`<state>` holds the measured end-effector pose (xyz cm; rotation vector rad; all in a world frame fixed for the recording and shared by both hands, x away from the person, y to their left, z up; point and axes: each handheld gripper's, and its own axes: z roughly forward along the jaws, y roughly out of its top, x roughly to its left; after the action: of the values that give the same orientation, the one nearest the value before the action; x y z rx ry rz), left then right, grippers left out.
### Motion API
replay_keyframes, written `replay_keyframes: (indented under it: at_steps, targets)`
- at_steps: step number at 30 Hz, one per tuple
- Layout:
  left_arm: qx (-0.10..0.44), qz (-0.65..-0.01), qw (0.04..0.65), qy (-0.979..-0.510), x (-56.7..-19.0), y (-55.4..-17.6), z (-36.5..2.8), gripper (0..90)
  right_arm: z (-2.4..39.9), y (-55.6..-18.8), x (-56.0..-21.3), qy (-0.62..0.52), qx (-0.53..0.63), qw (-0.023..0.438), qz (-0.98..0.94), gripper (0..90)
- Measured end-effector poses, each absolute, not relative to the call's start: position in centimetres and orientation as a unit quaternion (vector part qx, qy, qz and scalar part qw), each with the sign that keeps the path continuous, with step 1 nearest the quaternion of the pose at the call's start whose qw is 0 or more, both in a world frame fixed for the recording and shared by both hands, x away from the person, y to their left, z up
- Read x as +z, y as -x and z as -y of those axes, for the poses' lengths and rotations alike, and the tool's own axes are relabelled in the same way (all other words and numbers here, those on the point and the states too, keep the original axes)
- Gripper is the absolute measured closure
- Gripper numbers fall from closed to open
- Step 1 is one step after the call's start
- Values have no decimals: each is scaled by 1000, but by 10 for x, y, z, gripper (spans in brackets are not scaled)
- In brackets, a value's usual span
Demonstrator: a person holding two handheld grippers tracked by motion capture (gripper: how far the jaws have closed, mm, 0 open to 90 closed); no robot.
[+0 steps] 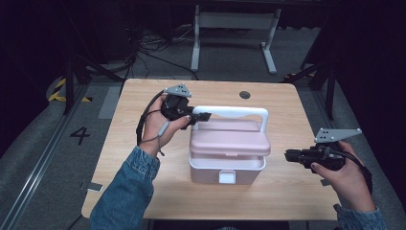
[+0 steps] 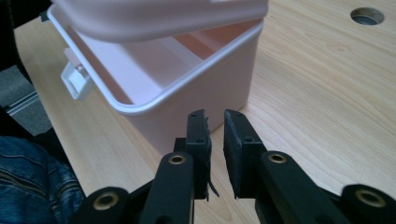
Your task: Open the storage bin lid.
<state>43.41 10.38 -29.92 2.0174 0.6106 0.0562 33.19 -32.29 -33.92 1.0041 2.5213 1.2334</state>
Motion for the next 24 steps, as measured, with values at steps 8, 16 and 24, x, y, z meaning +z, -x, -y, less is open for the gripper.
replay_keyframes:
  at_steps: [8, 16, 24]
  targets:
    - [13, -262, 495, -829, -296, -445, -104, 754, 316, -330, -336, -321, 429, 84, -840, 887]
    - [4, -272, 492, -827, -295, -447, -105, 753, 304, -331, -333, -292, 473, 81, -828, 900]
    - [3, -274, 494, -825, -295, -448, -105, 751, 283, -340, -339, -271, 494, 66, -824, 900]
